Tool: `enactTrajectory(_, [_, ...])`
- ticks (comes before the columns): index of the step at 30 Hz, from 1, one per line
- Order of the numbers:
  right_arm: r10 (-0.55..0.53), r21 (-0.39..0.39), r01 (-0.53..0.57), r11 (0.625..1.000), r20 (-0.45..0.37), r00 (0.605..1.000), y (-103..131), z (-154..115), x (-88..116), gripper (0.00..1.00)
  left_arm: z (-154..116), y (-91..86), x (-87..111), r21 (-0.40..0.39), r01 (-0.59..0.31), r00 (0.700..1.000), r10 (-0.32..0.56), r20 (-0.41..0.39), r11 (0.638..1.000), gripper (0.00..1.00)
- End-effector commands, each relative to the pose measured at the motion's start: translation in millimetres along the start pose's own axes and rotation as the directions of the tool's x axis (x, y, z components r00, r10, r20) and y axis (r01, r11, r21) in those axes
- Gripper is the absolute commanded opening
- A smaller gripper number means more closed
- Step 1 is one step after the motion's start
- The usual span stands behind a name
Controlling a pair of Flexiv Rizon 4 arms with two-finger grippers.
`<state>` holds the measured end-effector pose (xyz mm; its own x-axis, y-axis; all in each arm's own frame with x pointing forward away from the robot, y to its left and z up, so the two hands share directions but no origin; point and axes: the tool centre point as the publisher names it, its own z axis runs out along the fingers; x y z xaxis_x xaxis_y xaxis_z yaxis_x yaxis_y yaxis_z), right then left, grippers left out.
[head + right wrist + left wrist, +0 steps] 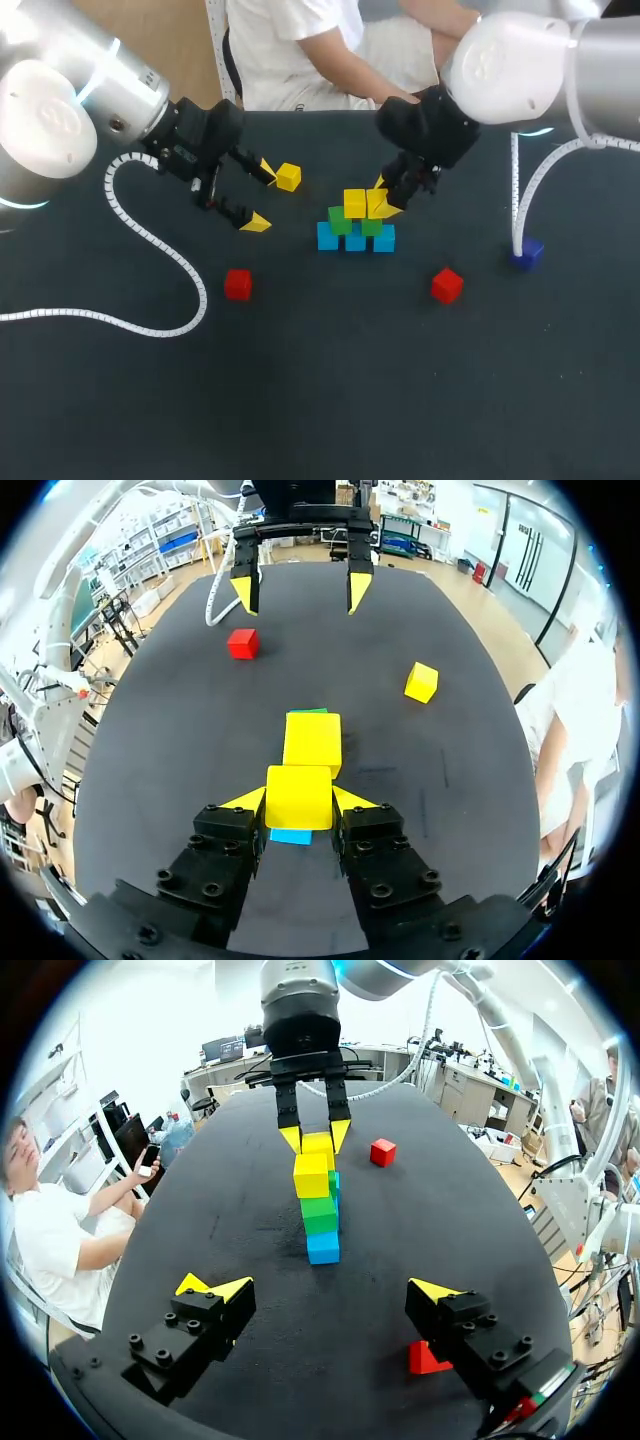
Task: Place the blue cubes, place green cubes on the blue cubes, place the yellow cubes on the green cubes, then place the red cubes on the yellow cubes, and place purple cube on the red cubes.
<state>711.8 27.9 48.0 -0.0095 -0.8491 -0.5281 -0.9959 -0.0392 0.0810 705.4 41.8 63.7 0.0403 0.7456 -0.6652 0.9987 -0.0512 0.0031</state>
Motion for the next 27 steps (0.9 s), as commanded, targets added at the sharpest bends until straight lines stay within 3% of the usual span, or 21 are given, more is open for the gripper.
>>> enactTrajectory(1, [0.0,-0.003,0.0,1.0,-0.001,1.0,-1.2,0.5,-0.6,0.0,0.0,1.4,0.0,0.004,0.0,1.0,0.0,-0.003,1.0,1.0])
enactTrajectory(10, [0.004,-0.003,-0.004,1.0,-0.003,1.0,-1.4,2.2,0.1,0.0,0.0,1.4,0.0,0.004,0.0,1.0,0.0,-0.003,1.0,1.0])
enactTrajectory(12, [0.005,-0.003,-0.005,1.0,-0.003,1.0,-1.3,2.2,0.1,0.05,0.0,1.4,0.0,0.004,0.0,1.0,0.0,-0.003,1.0,1.0])
enactTrajectory(15, [0.005,-0.004,-0.005,1.0,-0.006,1.0,-1.5,4.1,0.7,0.15,0.0,1.4,0.0,0.004,0.0,1.0,0.0,-0.003,1.0,1.0])
enactTrajectory(16, [0.006,-0.005,-0.006,1.0,-0.006,1.0,-1.6,4.3,0.7,0.33,0.0,1.4,0.0,0.004,0.0,1.0,0.0,-0.003,1.0,1.0])
enactTrajectory(17, [0.007,-0.006,-0.007,1.0,-0.006,1.0,-1.5,4.3,0.7,0.38,0.0,1.4,0.0,0.004,0.0,1.0,0.0,-0.003,1.0,1.0])
enactTrajectory(25, [0.004,-0.003,-0.004,1.0,-0.002,1.0,-1.5,3.2,0.2,0.5,0.0,1.4,0.0,0.004,0.0,1.0,0.0,-0.003,1.0,1.0])
enactTrajectory(27, [0.007,-0.004,-0.007,1.0,-0.002,1.0,-1.8,3.6,1.1,0.67,0.0,1.4,0.0,0.004,0.0,1.0,0.0,-0.003,1.0,1.0])
